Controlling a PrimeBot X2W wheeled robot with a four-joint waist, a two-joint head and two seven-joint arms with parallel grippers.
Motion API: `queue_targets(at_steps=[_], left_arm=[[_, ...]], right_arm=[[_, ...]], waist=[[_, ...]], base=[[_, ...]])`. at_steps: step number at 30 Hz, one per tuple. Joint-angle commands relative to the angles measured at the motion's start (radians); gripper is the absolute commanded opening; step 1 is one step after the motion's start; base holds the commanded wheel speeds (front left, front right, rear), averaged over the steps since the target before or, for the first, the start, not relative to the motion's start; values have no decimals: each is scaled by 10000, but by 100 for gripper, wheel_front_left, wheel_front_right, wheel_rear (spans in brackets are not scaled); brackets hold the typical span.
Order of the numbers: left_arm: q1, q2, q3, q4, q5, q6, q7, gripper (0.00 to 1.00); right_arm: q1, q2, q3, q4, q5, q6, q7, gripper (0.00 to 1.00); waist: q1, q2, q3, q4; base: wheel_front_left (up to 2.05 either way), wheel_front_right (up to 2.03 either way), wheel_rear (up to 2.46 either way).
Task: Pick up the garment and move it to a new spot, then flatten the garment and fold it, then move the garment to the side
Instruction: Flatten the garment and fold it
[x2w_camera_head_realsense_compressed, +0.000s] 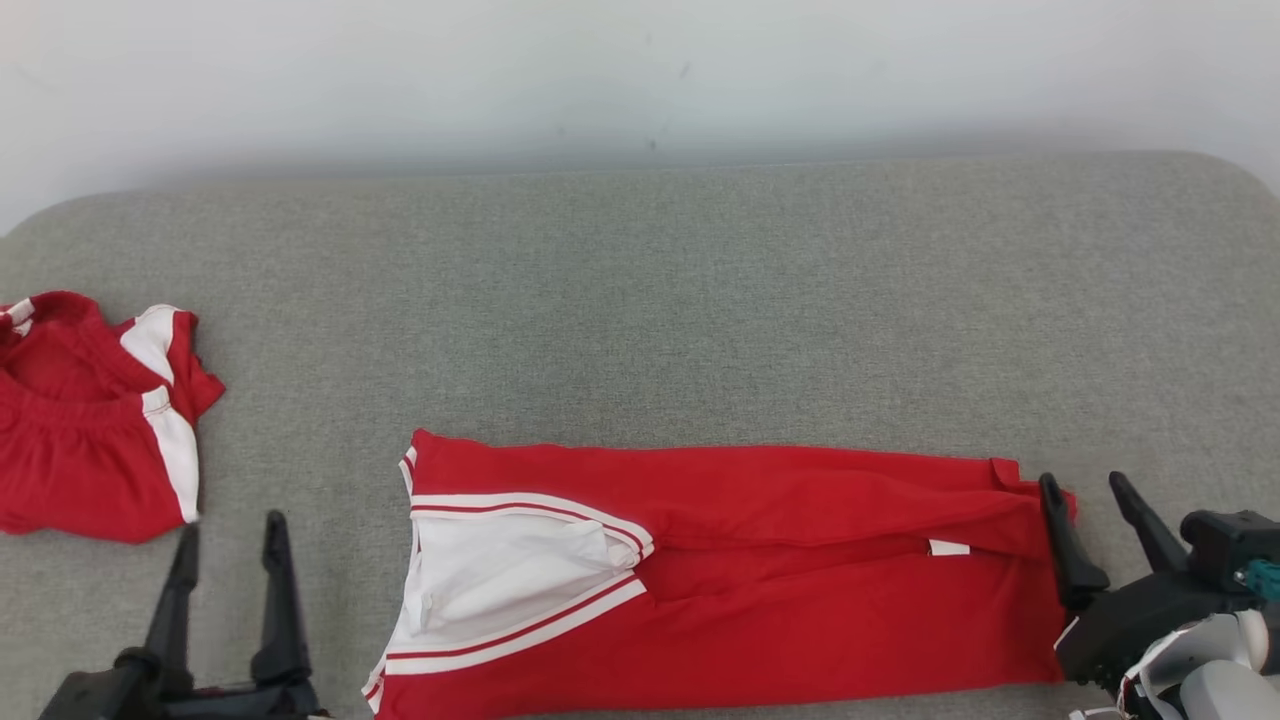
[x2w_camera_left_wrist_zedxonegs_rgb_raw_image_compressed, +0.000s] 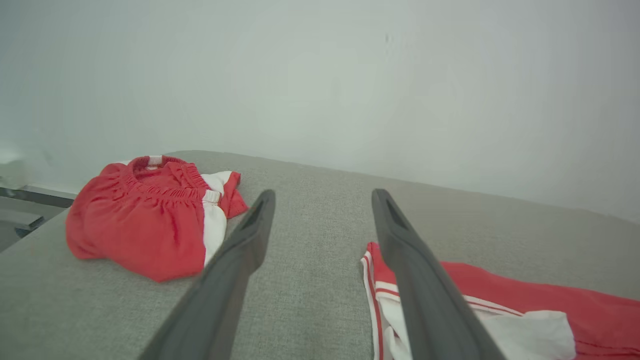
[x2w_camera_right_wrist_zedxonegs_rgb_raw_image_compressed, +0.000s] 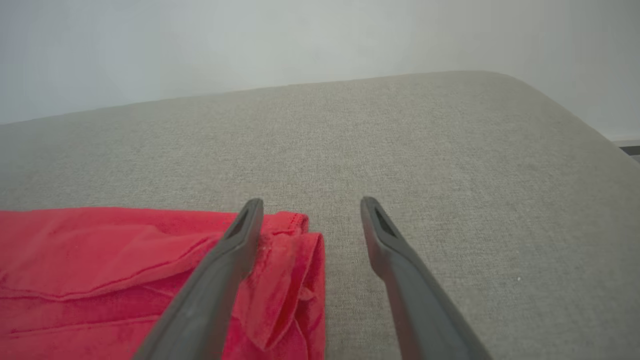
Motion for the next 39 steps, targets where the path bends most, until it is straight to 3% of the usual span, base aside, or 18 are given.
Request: queue_targets(at_steps=[1,9,17,18,19,20,25,35,39], left_arm=[[179,-21,139,90,249,-74,-33,100],[428,-581,1038,417,959,-605,-35,100],[268,-967,1340,795,1349,-1002,-35,100],[236,-1014,1377,836,1400,-1048,-35,100],[216,-1053,1407,868,1448,-1086,-35,100],[193,-1089,1444,902,1500,-1131,-35,100],[156,-1217,1667,1025,1632,-1261,-35,100],[159,-1395,1859,1028,1866,-1388,-35,100],[261,-1425,1987,1000,1900,-1421,-35,100]], right_arm=[[-105,71,5,180,69,-26,111,100],[-528,329,225,1536,263,-26,636,100],[-815,642,509,2532,359,-26,853,100],[-833,693,577,2665,399,-26,913,71],[-841,759,691,2767,441,-26,973,33],[-848,817,806,2837,483,-24,1030,0],[-1157,482,796,3042,723,-29,730,0],[-1773,-1474,-554,3836,449,-27,61,0],[-1850,-1581,-798,3690,278,-27,90,0]], waist=[[0,0,-10,35],[0,0,-22,210],[0,0,13,333],[0,0,15,340],[0,0,17,345],[0,0,21,345],[0,0,-35,279],[0,0,-137,199],[0,0,-188,109]], base=[[0,0,0],[0,0,0],[0,0,0],[0,0,0],[0,0,0],[0,0,0],[0,0,0],[0,0,0],[0,0,0]])
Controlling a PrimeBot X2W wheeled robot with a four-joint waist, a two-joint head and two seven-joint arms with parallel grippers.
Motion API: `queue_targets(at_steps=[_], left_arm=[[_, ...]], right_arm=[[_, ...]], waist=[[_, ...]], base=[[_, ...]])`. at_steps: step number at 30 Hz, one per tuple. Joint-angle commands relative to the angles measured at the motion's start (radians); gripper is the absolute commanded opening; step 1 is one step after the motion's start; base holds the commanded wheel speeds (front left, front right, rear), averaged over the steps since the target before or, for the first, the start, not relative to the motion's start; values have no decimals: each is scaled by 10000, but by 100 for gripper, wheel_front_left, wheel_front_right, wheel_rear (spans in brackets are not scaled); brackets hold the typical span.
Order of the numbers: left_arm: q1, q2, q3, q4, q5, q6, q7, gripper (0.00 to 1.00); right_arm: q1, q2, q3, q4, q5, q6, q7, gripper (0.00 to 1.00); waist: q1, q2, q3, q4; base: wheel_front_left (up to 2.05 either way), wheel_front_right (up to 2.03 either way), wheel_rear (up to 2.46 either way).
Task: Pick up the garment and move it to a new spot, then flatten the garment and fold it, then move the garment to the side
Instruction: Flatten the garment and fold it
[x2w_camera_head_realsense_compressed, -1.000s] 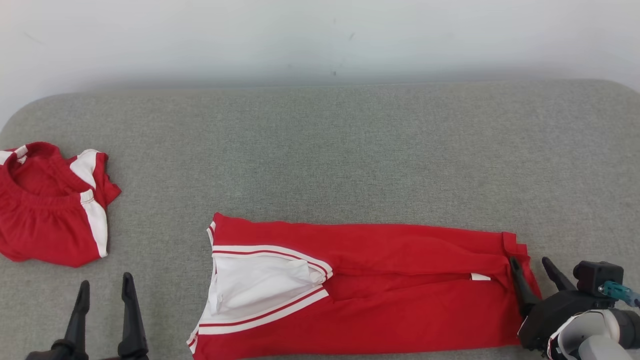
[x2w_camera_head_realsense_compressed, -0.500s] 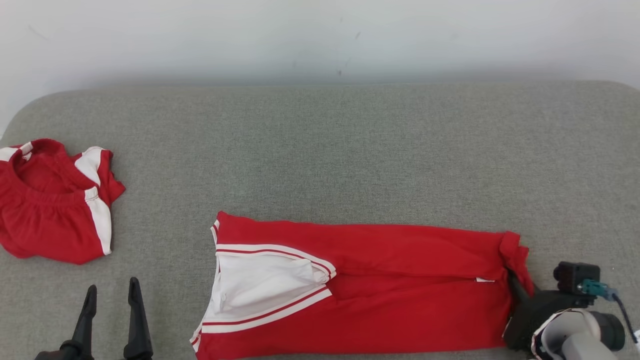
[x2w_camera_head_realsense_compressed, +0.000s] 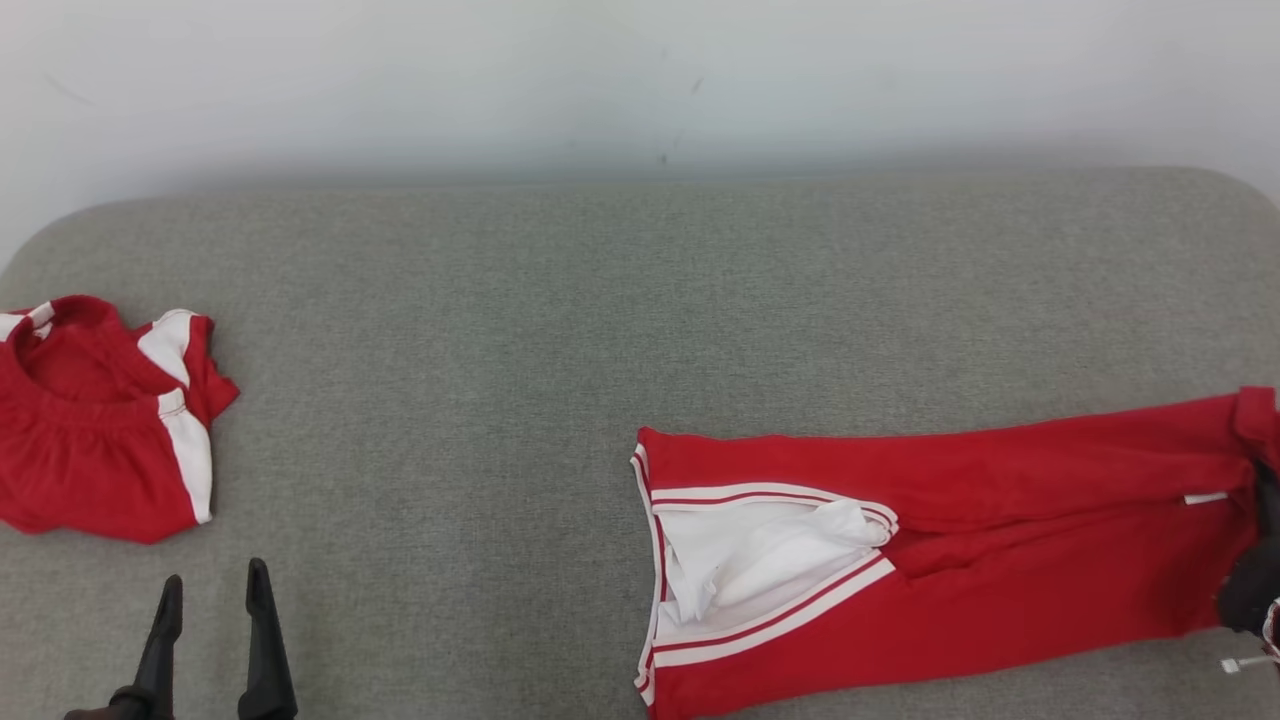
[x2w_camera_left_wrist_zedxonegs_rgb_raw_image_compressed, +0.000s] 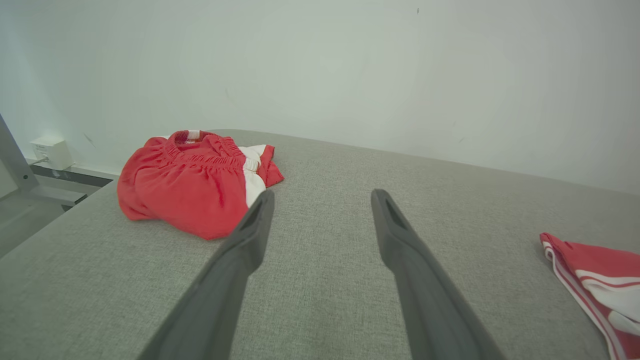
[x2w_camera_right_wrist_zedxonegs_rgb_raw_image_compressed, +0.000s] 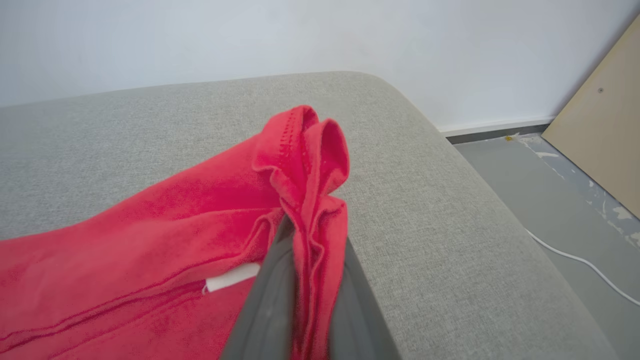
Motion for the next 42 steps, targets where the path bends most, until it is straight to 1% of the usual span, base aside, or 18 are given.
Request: queue_targets(at_steps=[1,4,10,17,22,26,29,34,42], left_arm=[[100,-38,97,-14,61,-23,-34,100],[159,-62,183,12,86,-41,-35,100],[-85,-97,96,116,133,-70,-35,100],[-266,-122,-122,210,172,-58,-35,100],[-338,-127,-209,297,109,-65,-35,100],[-395,-131,-287,354,125,-71,-35,100],[-442,-132,-327,397,130,-73,-35,100],[-482,-135,-404,477,121,-75,-35,100],[-535,-139,-522,524,73,-64,-35,100]], right_arm=[[-56,113,47,-218,-113,-27,25,0],[14,476,175,-799,-88,-27,77,0],[527,1559,879,-2530,-48,-26,359,0],[1244,2740,1753,-4566,-117,-26,957,0],[1541,3571,2195,-5449,-222,-26,1252,0],[1715,4052,2585,-5791,-272,-26,1414,0],[1853,4292,2937,-5883,-239,-26,1469,0],[1837,4477,3241,-5683,-114,-26,1346,0],[1570,4494,3912,-5165,437,-26,935,0]], waist=[[-1,0,-40,-92],[-1,0,-84,-196],[-1,0,-167,-286],[-1,0,-127,-150],[-1,0,-53,22],[-1,0,-3,196],[-1,0,7,327],[-1,0,13,491],[-1,0,16,687]], base=[[0,0,0],[0,0,0],[0,0,0],[0,0,0],[0,0,0],[0,0,0],[0,0,0],[0,0,0],[0,0,0]])
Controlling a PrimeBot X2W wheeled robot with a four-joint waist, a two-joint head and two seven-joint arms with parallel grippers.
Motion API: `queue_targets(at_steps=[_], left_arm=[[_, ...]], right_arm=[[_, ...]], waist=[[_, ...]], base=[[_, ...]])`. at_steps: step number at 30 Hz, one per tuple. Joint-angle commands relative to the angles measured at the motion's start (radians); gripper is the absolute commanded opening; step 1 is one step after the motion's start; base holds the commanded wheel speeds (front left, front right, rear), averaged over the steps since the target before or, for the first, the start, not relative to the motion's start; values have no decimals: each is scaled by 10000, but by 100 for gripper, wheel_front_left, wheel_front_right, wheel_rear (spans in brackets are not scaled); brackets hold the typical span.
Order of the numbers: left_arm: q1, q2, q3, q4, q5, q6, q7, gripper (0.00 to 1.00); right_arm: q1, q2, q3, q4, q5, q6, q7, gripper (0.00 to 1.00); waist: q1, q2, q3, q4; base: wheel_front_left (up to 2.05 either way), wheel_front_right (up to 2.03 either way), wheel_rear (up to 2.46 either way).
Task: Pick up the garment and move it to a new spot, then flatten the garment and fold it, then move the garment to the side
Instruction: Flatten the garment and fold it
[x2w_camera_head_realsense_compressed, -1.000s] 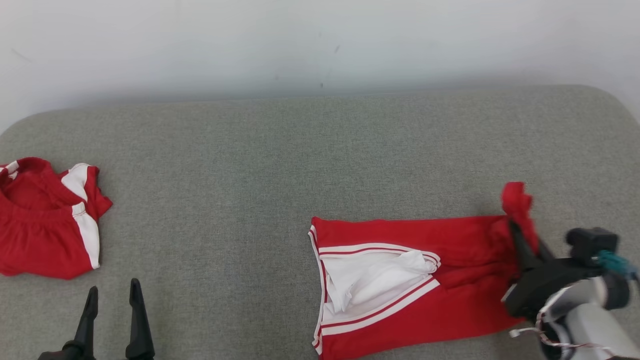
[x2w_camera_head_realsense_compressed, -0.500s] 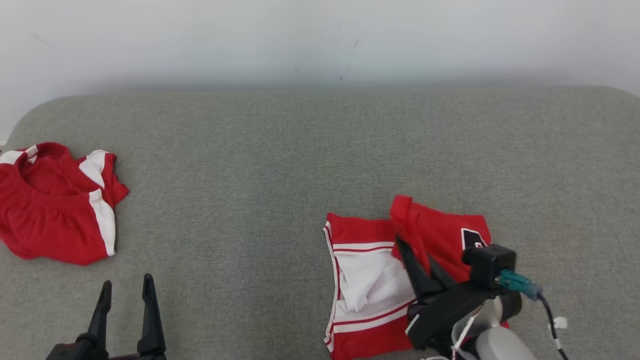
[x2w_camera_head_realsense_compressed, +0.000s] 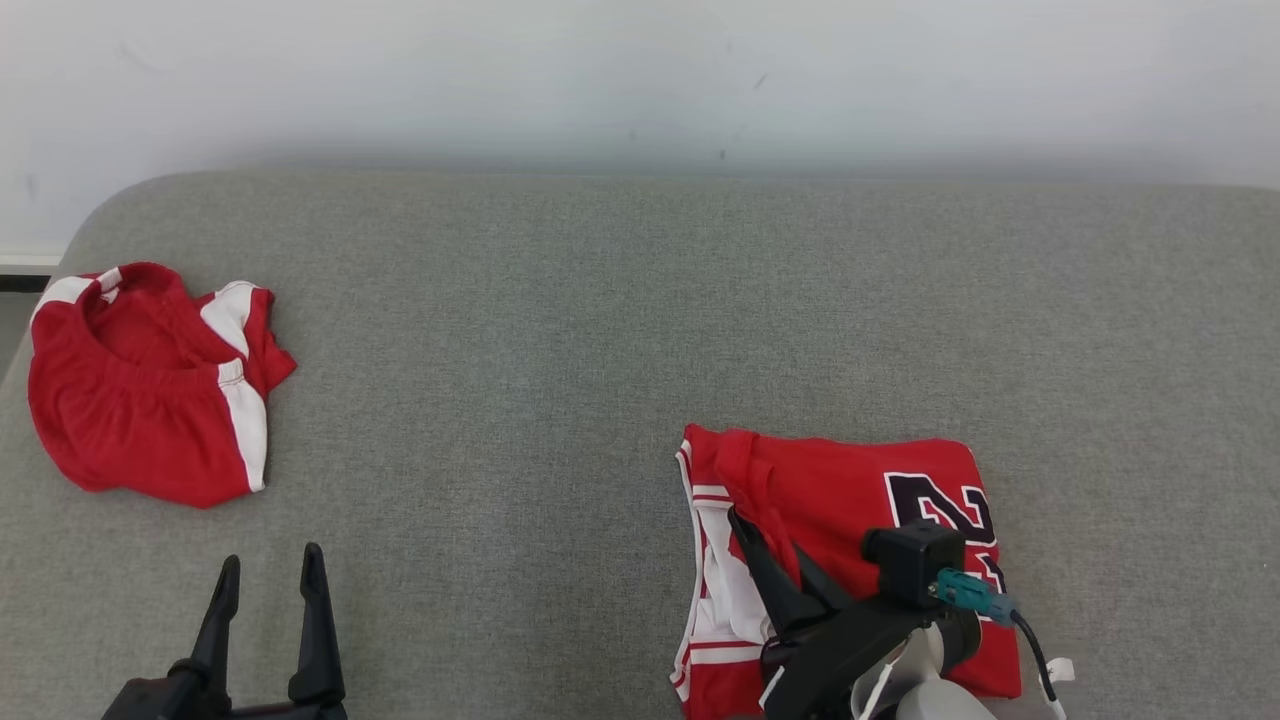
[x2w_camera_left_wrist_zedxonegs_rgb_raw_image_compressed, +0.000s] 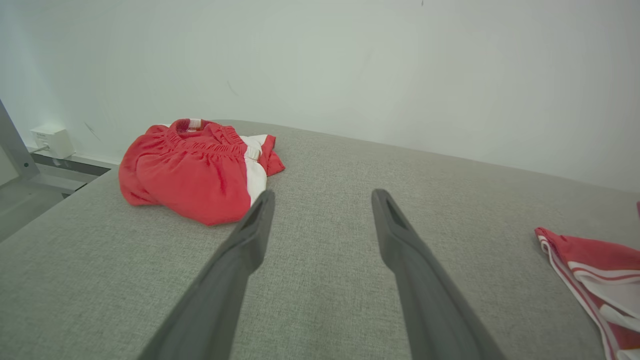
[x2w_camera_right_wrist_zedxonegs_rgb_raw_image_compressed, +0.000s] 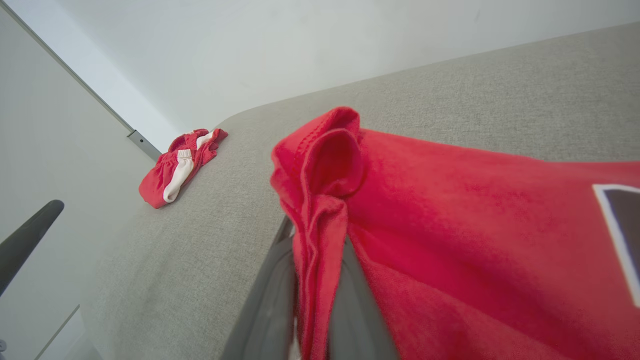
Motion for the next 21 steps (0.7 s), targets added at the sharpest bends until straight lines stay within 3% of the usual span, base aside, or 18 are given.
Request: queue_targets(at_steps=[1,3,9,21], left_arm=[[-126,-18,19,53,6,12,-35,100],[-150,-19,4,101,-14,12,-35,100],[-64,-18,48,158,-52,11,-35,100],[260,-19,261,-36,48,11,-35,100]], right_arm=[[-99,19,70,106,101,-24,-88,0],[-204,20,174,287,83,-24,-218,100],[-514,19,-56,270,-514,-24,-1048,100],[38,-573,-2081,-1218,-1573,-24,-1835,100]], waist=[[-1,0,-9,24],[-1,0,-23,37],[-1,0,-89,-59],[-1,0,-334,-411]], base=[[0,0,0],[0,0,0],[0,0,0],[0,0,0]])
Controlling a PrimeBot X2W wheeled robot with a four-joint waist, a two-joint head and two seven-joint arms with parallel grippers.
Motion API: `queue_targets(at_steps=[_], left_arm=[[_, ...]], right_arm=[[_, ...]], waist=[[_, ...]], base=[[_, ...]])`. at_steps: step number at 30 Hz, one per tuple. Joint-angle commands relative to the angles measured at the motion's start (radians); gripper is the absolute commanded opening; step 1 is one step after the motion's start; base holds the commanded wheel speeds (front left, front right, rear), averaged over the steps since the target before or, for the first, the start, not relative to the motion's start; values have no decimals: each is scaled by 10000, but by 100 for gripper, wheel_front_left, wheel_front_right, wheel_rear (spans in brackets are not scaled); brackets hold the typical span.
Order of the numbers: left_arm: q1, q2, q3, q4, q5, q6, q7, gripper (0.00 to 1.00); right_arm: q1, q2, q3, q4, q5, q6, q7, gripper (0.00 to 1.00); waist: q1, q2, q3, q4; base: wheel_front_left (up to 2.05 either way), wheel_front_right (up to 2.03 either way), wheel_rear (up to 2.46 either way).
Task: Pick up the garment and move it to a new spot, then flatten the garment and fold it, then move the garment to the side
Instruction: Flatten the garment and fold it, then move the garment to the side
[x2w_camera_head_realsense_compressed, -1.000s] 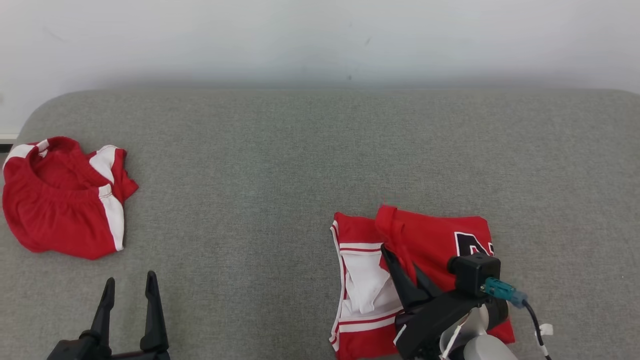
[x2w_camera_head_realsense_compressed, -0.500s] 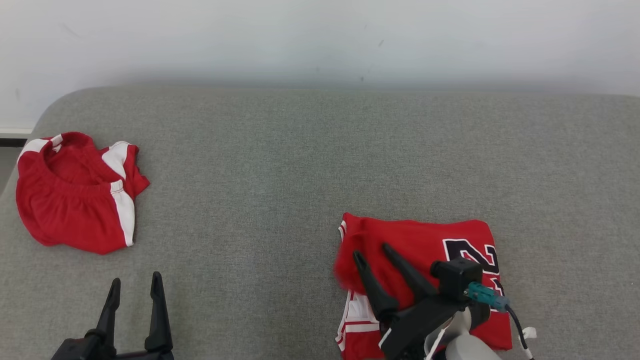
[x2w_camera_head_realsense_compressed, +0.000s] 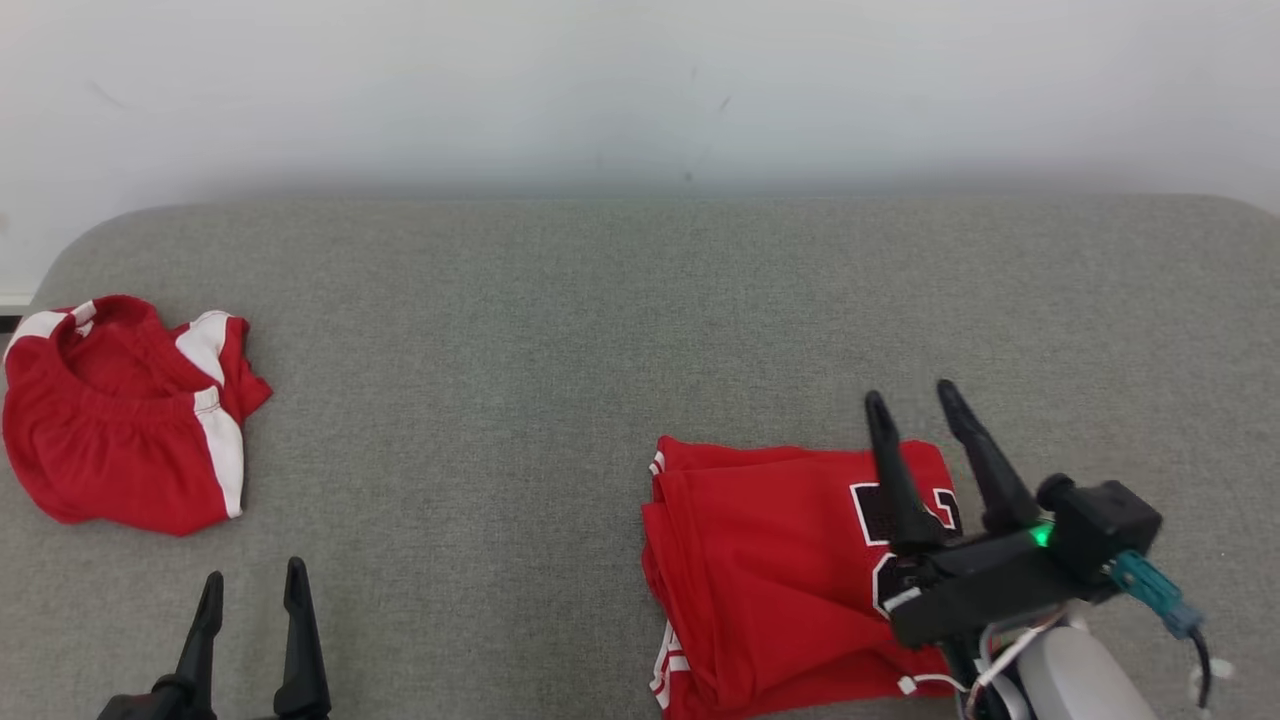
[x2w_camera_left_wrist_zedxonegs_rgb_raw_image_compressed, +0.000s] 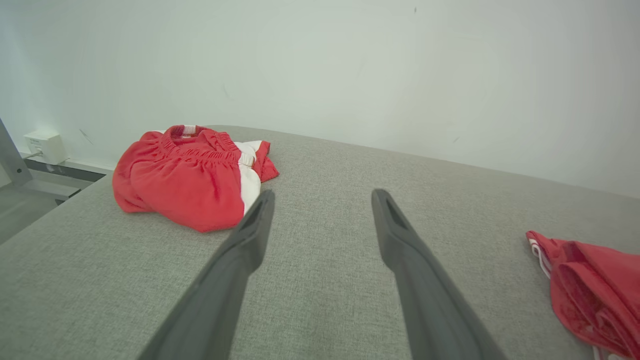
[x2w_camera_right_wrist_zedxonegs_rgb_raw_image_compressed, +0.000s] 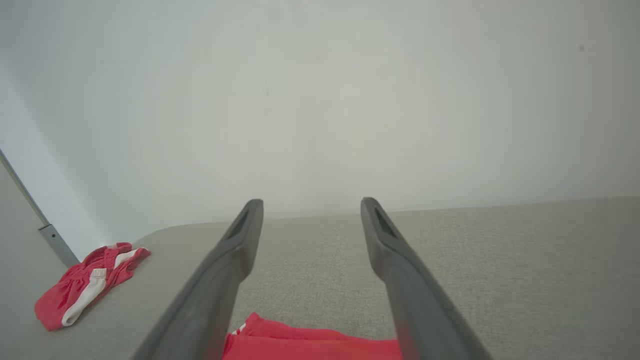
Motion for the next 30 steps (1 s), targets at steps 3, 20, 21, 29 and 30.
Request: queue_targets(at_steps=[3,20,21,29,30], left_arm=[[144,-12,46,-72,126,11,-35,100],[401,-14,150,-345,366,12,-35,100],[427,-14,144,-364,358,12,-35,100],[659,108,-64,-340,740,12,-34,100],[686,133,-97,-335,749,13,-35,100]], right_arm=[[565,-180,-418,-428,-281,-24,-107,100],[2807,108,-1518,-1770,-642,-24,-189,100],[2850,125,-1539,-1776,-656,-24,-188,100],[3179,94,-1719,-1492,-714,-24,-190,100],[3206,87,-1732,-1456,-724,-24,-190,100]], waist=[[1,-1,-110,-102],[1,-1,-284,-411],[1,-1,-308,-416],[1,-1,-599,-326],[1,-1,-634,-306]], base=[[0,0,0],[0,0,0],[0,0,0],[0,0,0],[0,0,0]])
